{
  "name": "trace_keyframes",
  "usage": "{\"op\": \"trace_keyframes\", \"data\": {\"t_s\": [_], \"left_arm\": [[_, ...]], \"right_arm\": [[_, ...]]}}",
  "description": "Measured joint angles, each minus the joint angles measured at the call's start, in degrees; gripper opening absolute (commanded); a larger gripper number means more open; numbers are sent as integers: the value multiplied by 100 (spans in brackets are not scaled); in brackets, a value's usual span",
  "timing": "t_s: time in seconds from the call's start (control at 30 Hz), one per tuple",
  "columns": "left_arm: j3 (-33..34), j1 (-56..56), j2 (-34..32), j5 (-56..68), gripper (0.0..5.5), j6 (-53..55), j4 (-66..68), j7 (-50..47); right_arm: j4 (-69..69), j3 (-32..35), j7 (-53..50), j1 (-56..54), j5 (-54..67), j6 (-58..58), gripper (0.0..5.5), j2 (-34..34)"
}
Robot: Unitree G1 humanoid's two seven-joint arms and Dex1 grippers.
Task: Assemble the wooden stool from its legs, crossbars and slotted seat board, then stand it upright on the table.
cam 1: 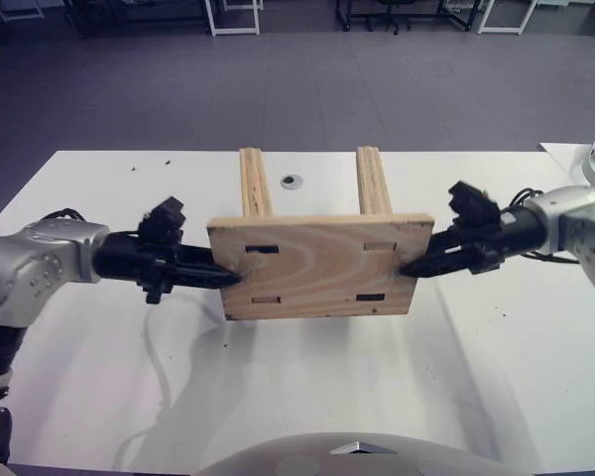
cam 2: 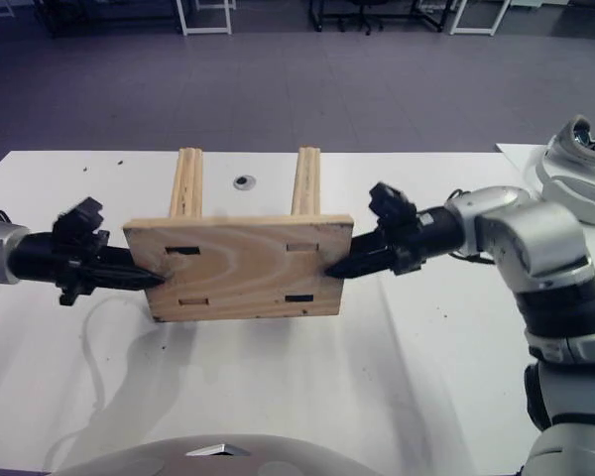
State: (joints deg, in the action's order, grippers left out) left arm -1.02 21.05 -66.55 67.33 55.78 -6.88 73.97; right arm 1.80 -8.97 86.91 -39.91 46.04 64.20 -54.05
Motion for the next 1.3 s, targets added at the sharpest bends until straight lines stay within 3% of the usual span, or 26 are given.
{"op": "trace_keyframes", "data": {"t_s": [0.13,0.33,0.47,0.53,0.67,0.87,1.0,1.1,1.13,1.3], "left_arm": [[-503,694,-921,1802,132,1700,619,230],[-1655,1358,-1407,2832,132,3236,889,267],[-1858,1326,-1418,3354,132,3323,1005,-50],[-1827,1212,-1015,3586,132,3048,1273,-672],[-1195,656,525,4454,248,2000,1073,-2287],[-302,428,904,4457,352,2133,1634,-3286],[422,356,745,4448,421,2167,2110,-3684],[1363,-235,403,3568,475,1818,2144,-3353],[1581,-563,343,2831,479,1251,2026,-3194],[1346,-1414,891,-684,479,-1743,1720,-3807]], "right_arm": [[-828,-1228,-70,-1139,2186,1601,133,-541],[-1002,-3062,-404,-1821,4228,2514,134,-1251],[-1313,-3359,-1440,-1765,5570,2660,134,-1431],[-1665,-3109,-2137,-1405,5967,2463,134,-1409],[-2140,-2245,-3347,-595,6639,1957,247,-666],[-2202,-840,-4541,98,6645,1756,358,-335],[-2303,274,-5115,673,6613,1346,429,-397],[-2190,1273,-5385,1123,6012,484,451,-324],[-2014,1494,-5575,1362,5292,-288,451,-184],[-1630,1535,-6565,2361,1827,-3694,451,1143]]}}
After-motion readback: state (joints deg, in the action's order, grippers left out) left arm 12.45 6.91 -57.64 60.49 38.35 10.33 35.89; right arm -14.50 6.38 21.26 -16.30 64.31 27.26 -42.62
